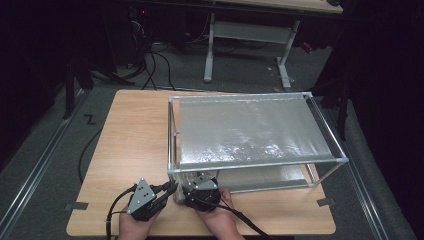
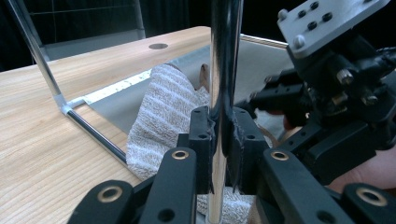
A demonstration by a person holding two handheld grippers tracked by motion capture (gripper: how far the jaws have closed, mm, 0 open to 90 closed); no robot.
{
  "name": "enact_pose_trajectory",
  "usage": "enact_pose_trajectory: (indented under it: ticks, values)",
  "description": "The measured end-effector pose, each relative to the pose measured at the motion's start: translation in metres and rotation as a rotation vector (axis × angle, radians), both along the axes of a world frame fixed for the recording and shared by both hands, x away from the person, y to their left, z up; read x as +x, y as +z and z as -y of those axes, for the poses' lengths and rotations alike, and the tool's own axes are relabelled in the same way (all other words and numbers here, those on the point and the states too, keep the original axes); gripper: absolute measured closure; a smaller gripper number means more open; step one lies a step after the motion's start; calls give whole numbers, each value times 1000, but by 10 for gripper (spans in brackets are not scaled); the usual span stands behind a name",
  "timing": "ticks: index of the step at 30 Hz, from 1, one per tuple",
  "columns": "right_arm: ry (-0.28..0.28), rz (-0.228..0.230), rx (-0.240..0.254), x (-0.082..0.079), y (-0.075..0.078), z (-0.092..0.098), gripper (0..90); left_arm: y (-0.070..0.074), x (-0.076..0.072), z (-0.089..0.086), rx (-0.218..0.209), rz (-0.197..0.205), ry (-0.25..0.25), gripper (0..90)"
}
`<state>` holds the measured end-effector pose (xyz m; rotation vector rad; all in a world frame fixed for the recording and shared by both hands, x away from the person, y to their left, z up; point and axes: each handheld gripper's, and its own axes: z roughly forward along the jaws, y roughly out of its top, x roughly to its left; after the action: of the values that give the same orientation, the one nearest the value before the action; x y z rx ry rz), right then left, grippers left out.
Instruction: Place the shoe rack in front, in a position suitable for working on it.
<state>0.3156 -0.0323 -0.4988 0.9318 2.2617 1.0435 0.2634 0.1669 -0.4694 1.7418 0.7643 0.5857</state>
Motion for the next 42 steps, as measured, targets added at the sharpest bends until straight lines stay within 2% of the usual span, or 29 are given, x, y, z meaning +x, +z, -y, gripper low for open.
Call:
enact_pose_trajectory:
  ticks: [1,2,5,7,8,12,15,19,20,21,25,30,34,42]
  values:
    - [-10,3,-1,0,0,1,249,-1,-2,5,-70,-17,8,807]
    - [-20,-1,8,2,0,3,218,0,0,0,0,0,0,807]
    - [-31,-70,6,9,-4,5,205,0,0,0,1,0,0,807]
    - [-27,-161,71,16,-7,10,255,0,0,0,1,0,0,806]
    - [-21,-188,90,18,-7,12,278,0,0,0,0,0,0,807]
    - [6,-197,90,16,-5,14,441,0,0,0,0,1,-2,806]
    - [41,-158,79,12,-6,12,542,0,0,0,1,1,-3,806]
    - [61,-133,64,9,-5,10,608,0,0,0,1,1,-4,806]
    - [71,-113,55,7,-4,10,621,-2,-2,5,-80,-26,3,806]
    - [71,-93,45,5,-3,10,624,0,0,0,1,2,-3,806]
    - [61,-17,27,-4,3,19,622,0,0,-1,2,3,0,806]
    - [22,55,18,-16,12,47,621,0,0,-1,1,3,1,806]
    - [-31,92,55,-22,24,79,621,-1,0,-1,-3,0,-3,806]
    - [-78,164,71,-41,37,122,621,-1,0,-2,-4,0,-5,806]
